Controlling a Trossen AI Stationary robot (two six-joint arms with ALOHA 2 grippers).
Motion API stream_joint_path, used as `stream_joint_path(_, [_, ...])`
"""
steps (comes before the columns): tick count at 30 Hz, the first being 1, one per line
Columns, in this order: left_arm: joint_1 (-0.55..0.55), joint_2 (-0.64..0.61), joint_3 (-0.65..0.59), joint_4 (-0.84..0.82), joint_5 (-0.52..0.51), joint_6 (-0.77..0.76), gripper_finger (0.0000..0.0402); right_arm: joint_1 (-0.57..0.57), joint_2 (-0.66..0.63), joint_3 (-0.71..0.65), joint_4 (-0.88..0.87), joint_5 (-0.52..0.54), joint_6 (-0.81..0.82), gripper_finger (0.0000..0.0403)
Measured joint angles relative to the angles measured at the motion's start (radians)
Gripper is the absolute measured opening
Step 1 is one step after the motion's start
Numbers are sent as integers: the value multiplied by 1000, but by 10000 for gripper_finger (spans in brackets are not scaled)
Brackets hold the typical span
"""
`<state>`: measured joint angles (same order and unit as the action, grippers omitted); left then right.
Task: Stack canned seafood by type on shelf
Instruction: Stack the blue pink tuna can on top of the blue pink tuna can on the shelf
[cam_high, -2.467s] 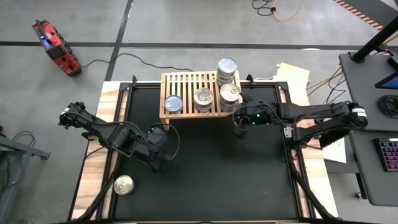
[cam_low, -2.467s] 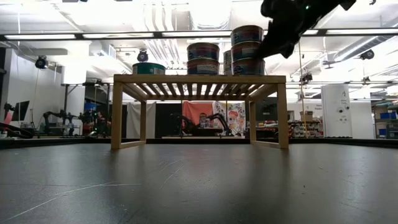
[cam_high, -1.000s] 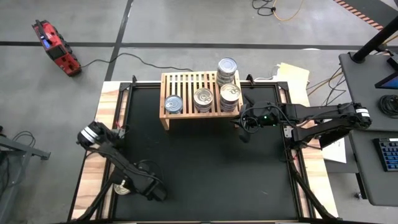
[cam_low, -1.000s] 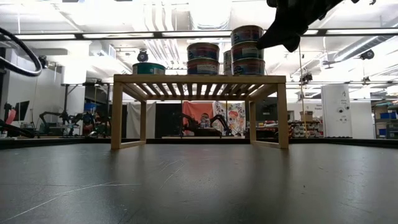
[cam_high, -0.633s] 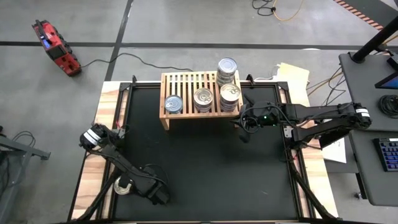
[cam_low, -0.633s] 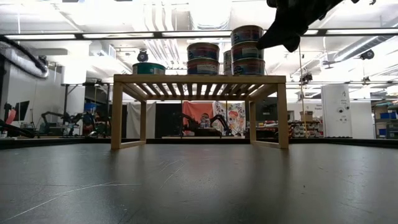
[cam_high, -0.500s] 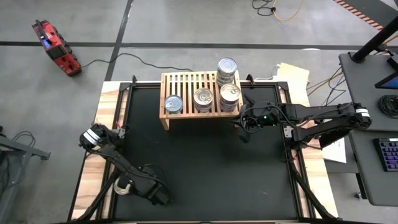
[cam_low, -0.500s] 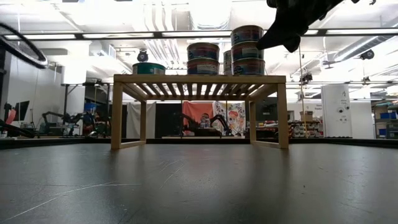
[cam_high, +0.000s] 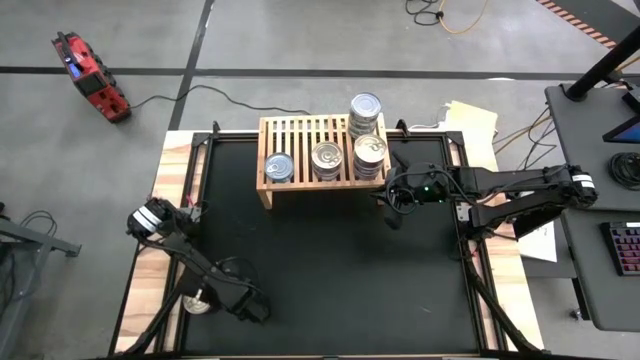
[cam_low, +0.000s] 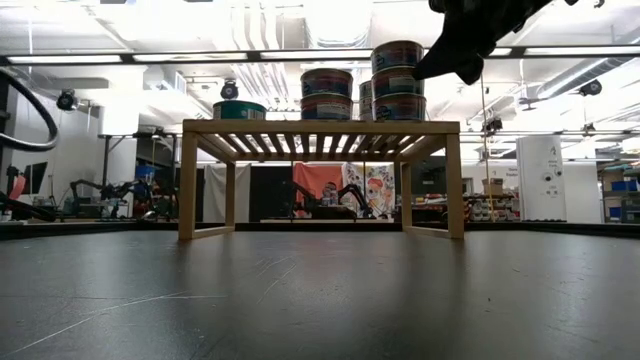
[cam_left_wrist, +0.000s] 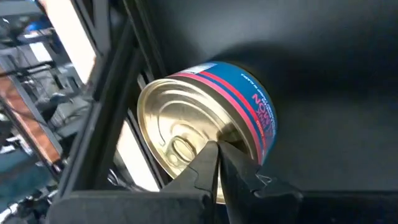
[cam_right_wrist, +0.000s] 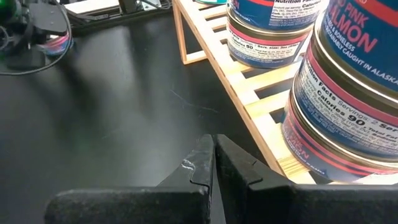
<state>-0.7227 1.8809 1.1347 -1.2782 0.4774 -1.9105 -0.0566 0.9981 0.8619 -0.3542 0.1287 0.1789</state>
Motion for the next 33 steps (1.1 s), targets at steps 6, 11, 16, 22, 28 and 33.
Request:
stream_joint_path(6, [0,0,82,33,-84,13,0,0,0,0,-3,-2,11,9])
stream_joint_path(11, [9,2,183,99,-282,16,0,0,0,0,-3,-1,7,9])
stream_joint_path(16, [23,3,268,244,-519,141,0,0,0,0,-3,-1,-4,9])
stream_joint_path(22, [29,3,414,175,-721,324,0,0,0,0,-3,-7,6,9])
stream_joint_path(28, [29,1,516,51,-789,412,0,13,0,0,-8,-110,75,9])
stream_joint_path(33, [26,-14,549,90,-837,473,0,74,-1,0,-9,-137,137,9])
